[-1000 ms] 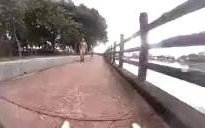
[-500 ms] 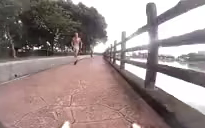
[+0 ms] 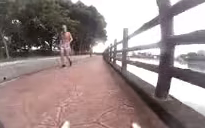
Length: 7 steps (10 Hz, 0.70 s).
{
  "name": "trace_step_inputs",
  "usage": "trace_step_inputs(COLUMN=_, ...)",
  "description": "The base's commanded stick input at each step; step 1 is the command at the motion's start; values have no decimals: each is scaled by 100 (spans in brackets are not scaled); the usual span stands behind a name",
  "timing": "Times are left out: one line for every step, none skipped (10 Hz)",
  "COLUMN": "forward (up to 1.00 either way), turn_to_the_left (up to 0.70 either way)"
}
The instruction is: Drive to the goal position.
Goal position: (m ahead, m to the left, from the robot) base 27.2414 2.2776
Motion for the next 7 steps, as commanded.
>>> trace_step_inputs(forward=70, turn_to_the_left=0)
trace_step_inputs(forward=70, turn_to_the_left=0)
trace_step_inputs(forward=70, turn_to_the_left=2)
trace_step_inputs(forward=70, turn_to_the_left=20)
trace_step_inputs(forward=70, turn_to_the_left=33)
trace_step_inputs(forward=70, turn_to_the_left=25)
trace_step_inputs(forward=70, turn_to_the_left=9)
